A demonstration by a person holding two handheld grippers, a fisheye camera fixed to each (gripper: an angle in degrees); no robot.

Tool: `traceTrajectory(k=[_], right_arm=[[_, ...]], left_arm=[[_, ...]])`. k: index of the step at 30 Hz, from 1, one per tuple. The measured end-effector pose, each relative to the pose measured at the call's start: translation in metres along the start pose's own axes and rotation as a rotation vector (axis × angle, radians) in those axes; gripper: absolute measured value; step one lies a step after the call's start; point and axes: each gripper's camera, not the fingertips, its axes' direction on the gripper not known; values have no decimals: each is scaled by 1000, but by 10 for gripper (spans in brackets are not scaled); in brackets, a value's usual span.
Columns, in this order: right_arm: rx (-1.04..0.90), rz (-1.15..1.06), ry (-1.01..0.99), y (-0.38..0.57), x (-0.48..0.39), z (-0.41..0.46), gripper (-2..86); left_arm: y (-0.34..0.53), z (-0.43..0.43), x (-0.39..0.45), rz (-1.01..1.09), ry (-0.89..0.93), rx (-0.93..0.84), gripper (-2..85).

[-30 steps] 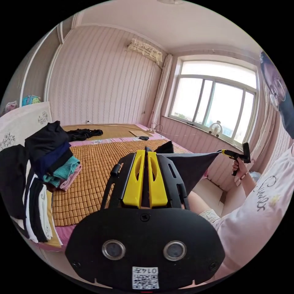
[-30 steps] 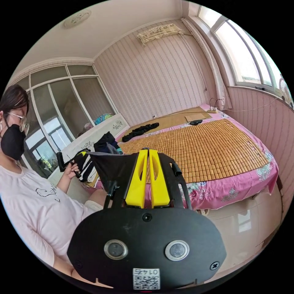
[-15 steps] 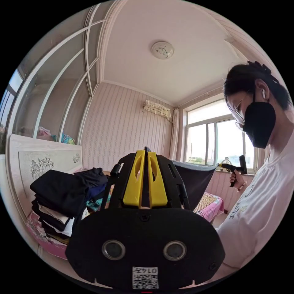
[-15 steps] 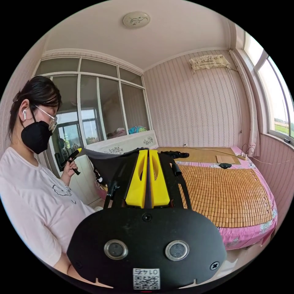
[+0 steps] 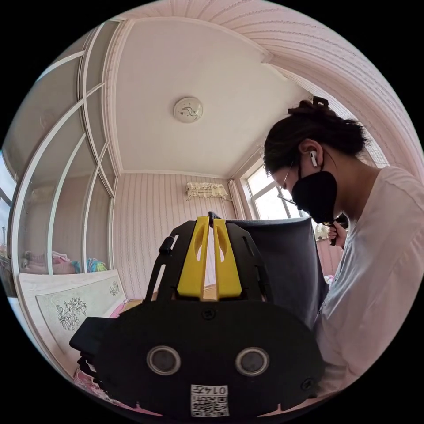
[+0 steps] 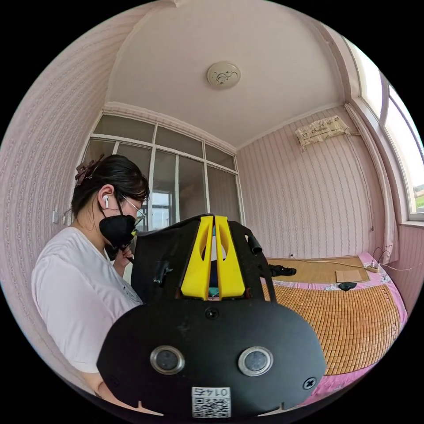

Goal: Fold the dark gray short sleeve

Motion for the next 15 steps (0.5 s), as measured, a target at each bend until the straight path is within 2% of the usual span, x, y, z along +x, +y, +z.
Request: traceTrajectory(k=[5, 8, 10, 13, 15], right_arm=[[-204, 130, 127, 23, 81, 54, 0], [-283, 327, 48, 53, 160, 101, 0], [-378, 386, 92, 61, 206, 134, -1], [-319, 568, -118, 41, 279, 177, -1], [-237, 501, -120, -20, 300, 200, -1]], left_arm=[[35, 87, -25, -118, 7, -240, -10], [95, 170, -40, -252, 32, -418, -10], [123, 238, -65, -432, 18, -534, -10], [86, 313, -95, -501, 46, -453, -10], [41, 351, -106, -456, 42, -411, -10]])
